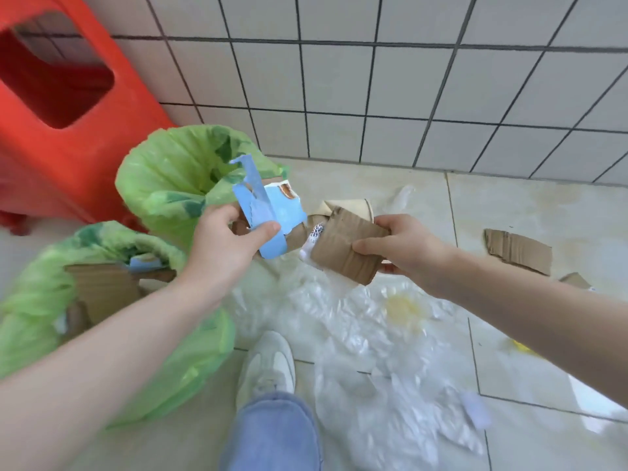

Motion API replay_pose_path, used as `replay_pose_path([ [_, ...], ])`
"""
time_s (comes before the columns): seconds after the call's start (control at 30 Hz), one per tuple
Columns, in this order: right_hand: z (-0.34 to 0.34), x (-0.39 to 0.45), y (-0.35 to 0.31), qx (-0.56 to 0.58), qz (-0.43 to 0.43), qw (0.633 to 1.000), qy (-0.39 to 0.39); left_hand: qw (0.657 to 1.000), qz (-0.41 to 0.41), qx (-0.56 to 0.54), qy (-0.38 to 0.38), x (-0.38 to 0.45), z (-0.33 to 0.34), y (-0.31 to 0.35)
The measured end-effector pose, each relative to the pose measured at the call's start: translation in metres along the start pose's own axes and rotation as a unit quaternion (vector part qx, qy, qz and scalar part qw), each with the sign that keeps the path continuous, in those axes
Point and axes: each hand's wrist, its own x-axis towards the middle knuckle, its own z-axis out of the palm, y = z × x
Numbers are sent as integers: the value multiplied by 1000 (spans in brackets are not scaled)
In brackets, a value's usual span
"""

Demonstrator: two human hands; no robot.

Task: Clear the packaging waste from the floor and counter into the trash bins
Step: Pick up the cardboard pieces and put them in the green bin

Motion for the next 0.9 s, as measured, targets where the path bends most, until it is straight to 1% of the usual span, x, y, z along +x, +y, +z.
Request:
replay_pose_path([
  [0.07, 23, -13, -10, -29, -3, 999, -25, 999, 5, 1, 36, -15, -36, -6],
  [0.17, 57, -25, -32, -39, -15, 998, -53, 996, 8, -8, 86, -30, -90, -15],
  [0.23, 82, -28, -52, -46, -35, 996, -64, 992, 13, -38, 116, -39, -123, -17],
  [0.3, 109, -33, -73, -64, -65, 993, -77, 988, 5, -37, 148, -46, -151, -22],
  [0.4, 145, -40, -97, -116, -146, 977, -108, 982, -8, 19, 189, -50, -187, -38],
  [0.5, 178, -51, -108, -205, -224, 944, -127, 973, -16, 107, 205, -52, -206, -59],
  [0.6, 208, -52, -109, -255, -277, 917, -131, 962, -21, 197, 190, -59, -202, -81],
  [0.67, 223, -46, -111, -266, -301, 909, -109, 962, -15, 228, 151, -62, -195, -97],
  [0.73, 233, -37, -113, -263, -318, 908, -80, 963, -29, 245, 104, -62, -190, -110],
  [0.77, 236, -33, -113, -268, -317, 907, -71, 963, -38, 253, 80, -62, -189, -114],
  [0.83, 241, -24, -110, -314, -305, 896, -71, 963, -36, 263, 47, -63, -186, -117],
  [0.9, 243, -17, -100, -393, -272, 873, -100, 964, -35, 263, 32, -64, -184, -119],
])
